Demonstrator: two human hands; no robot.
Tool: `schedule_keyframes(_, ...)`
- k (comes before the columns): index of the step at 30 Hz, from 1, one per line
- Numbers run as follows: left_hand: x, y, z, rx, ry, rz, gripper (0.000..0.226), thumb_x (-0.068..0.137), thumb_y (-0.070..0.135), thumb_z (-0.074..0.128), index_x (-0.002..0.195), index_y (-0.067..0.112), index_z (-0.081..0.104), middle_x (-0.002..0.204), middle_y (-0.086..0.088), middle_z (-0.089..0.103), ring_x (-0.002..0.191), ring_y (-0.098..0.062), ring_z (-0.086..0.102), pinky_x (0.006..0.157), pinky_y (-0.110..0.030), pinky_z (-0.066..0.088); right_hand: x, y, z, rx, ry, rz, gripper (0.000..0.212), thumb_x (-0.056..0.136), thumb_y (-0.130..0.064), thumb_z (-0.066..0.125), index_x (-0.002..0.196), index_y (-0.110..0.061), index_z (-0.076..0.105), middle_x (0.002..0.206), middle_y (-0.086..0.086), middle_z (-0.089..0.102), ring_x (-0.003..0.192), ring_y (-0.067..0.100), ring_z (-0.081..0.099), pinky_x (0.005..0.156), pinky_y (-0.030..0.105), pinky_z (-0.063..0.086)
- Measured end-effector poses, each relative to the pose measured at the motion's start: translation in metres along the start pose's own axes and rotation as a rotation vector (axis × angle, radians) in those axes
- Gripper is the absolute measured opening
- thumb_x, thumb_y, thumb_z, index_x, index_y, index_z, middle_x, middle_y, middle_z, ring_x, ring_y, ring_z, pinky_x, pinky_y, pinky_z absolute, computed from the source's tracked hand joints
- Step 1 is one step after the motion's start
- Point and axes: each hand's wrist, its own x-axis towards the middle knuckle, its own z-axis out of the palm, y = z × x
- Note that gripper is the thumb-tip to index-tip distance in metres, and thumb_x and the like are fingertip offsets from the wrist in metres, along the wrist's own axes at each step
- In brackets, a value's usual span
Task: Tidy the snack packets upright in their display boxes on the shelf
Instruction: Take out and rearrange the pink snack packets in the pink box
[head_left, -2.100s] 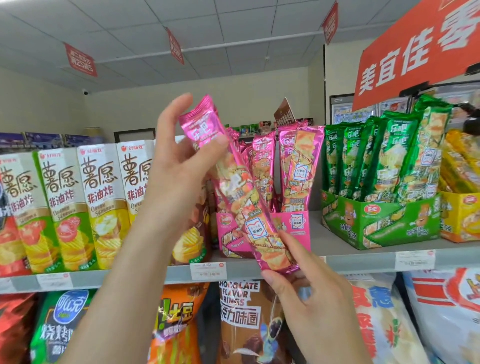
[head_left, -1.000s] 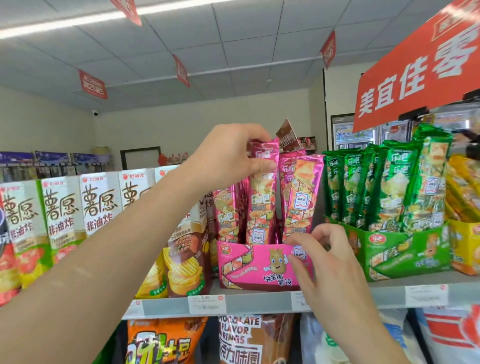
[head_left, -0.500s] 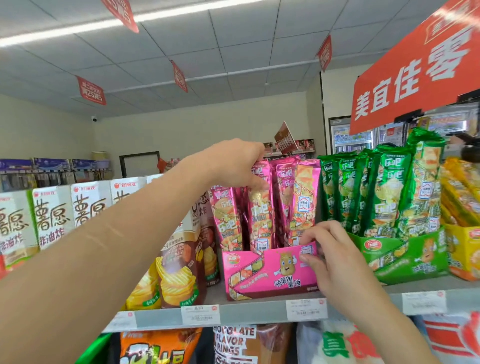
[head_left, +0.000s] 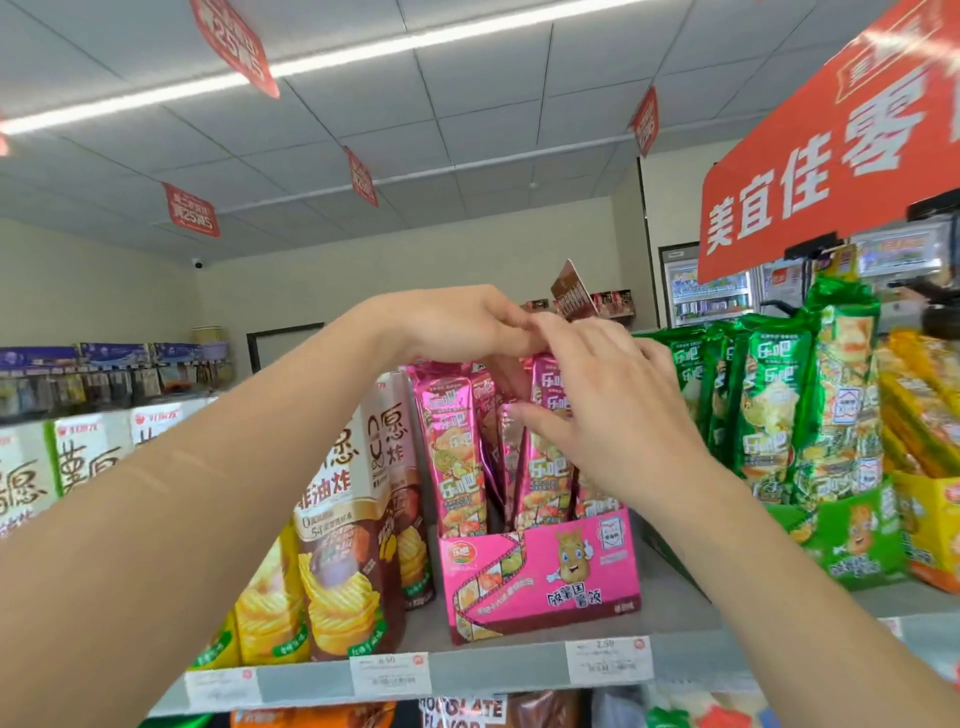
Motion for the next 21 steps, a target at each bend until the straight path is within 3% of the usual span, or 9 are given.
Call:
schedule_keyframes(3, 0.016, -0.012, -0.017, 0.013, 0.169, -0.057, 0.020, 0.096, 0.019, 0.055, 0.104, 0.022, 0.073, 0.088, 0.006, 0.077, 0.089, -0.011, 0.069, 0.081, -0.022, 0.052, 0.004, 0.009, 0.003, 0.015, -0.019, -0.026, 0.065, 0.085, -0.064, 0.055, 0.138, -0.030, 0.036, 0.125, -0.011, 0.057, 0.127, 0.013, 0.044, 0.106, 0.045, 0.026)
schedule_keyframes(5, 0.033, -0.016, -0.026, 0.210, 0.243, -0.127, 0.024, 0.092, 0.017, 0.055, 0.107, 0.021, 0.073, 0.091, 0.013, 0.074, 0.086, -0.005, 0.065, 0.076, -0.017, 0.048, 0.004, 0.017, 0.006, 0.048, -0.033, -0.067, 0.059, 0.089, -0.062, 0.049, 0.138, -0.031, 0.040, 0.129, -0.013, 0.054, 0.131, 0.010, 0.037, 0.108, 0.045, 0.021)
schedule_keyframes(8, 0.060, -0.022, -0.020, 0.546, -0.095, -0.335, 0.032, 0.092, 0.022, 0.055, 0.122, 0.015, 0.064, 0.108, 0.007, 0.063, 0.099, -0.013, 0.059, 0.092, -0.030, 0.047, 0.004, 0.029, 0.007, 0.108, -0.022, -0.116, 0.051, 0.091, -0.052, 0.053, 0.140, -0.038, 0.042, 0.138, -0.013, 0.043, 0.137, 0.008, 0.021, 0.107, 0.044, 0.018)
schedule_keyframes(11, 0.076, -0.022, -0.008, 0.652, -0.345, -0.525, 0.021, 0.094, 0.017, 0.048, 0.112, 0.014, 0.057, 0.109, -0.013, 0.060, 0.106, -0.030, 0.059, 0.092, -0.039, 0.049, 0.006, 0.038, 0.004, 0.123, -0.068, -0.129, 0.056, 0.089, -0.055, 0.056, 0.141, -0.047, 0.036, 0.144, -0.016, 0.036, 0.141, 0.008, 0.015, 0.108, 0.046, 0.017)
schedule_keyframes(16, 0.077, -0.016, -0.003, 0.560, -0.317, -0.472, 0.041, 0.091, 0.004, 0.050, 0.131, 0.009, 0.048, 0.128, -0.007, 0.052, 0.112, -0.022, 0.051, 0.093, -0.037, 0.043, 0.017, 0.036, 0.004, 0.150, -0.073, -0.136, 0.060, 0.085, -0.048, 0.068, 0.136, -0.045, 0.037, 0.129, -0.019, 0.053, 0.131, 0.007, 0.037, 0.106, 0.046, 0.015)
schedule_keyframes(18, 0.076, -0.017, -0.002, 0.510, -0.259, -0.377, 0.023, 0.090, 0.003, 0.053, 0.110, 0.013, 0.060, 0.110, -0.003, 0.062, 0.109, -0.031, 0.058, 0.092, -0.043, 0.047, 0.020, 0.030, 0.007, 0.167, -0.033, -0.136, 0.056, 0.083, -0.043, 0.072, 0.130, -0.041, 0.043, 0.126, -0.018, 0.057, 0.129, 0.006, 0.040, 0.105, 0.043, 0.015)
schedule_keyframes(19, 0.074, -0.017, -0.001, 0.479, -0.211, -0.323, 0.019, 0.090, 0.001, 0.053, 0.095, 0.017, 0.061, 0.096, 0.002, 0.063, 0.121, -0.031, 0.048, 0.084, -0.044, 0.049, 0.021, 0.028, 0.009, 0.169, -0.018, -0.139, 0.052, 0.083, -0.041, 0.073, 0.127, -0.039, 0.045, 0.126, -0.018, 0.057, 0.129, 0.006, 0.040, 0.105, 0.043, 0.015)
schedule_keyframes(20, 0.072, -0.018, 0.000, 0.444, -0.172, -0.286, 0.021, 0.089, 0.000, 0.051, 0.091, 0.019, 0.060, 0.091, 0.005, 0.062, 0.102, -0.030, 0.060, 0.079, -0.040, 0.049, 0.020, 0.025, 0.011, 0.164, -0.010, -0.148, 0.049, 0.084, -0.038, 0.072, 0.126, -0.037, 0.048, 0.127, -0.017, 0.056, 0.130, 0.006, 0.038, 0.105, 0.043, 0.015)
schedule_keyframes(21, 0.070, -0.020, 0.001, 0.415, -0.156, -0.262, 0.024, 0.089, -0.001, 0.049, 0.100, 0.017, 0.060, 0.099, 0.002, 0.063, 0.097, -0.017, 0.055, 0.083, -0.037, 0.048, 0.020, 0.024, 0.013, 0.150, -0.006, -0.162, 0.046, 0.086, -0.036, 0.070, 0.127, -0.035, 0.050, 0.129, -0.016, 0.055, 0.131, 0.006, 0.035, 0.105, 0.043, 0.015)
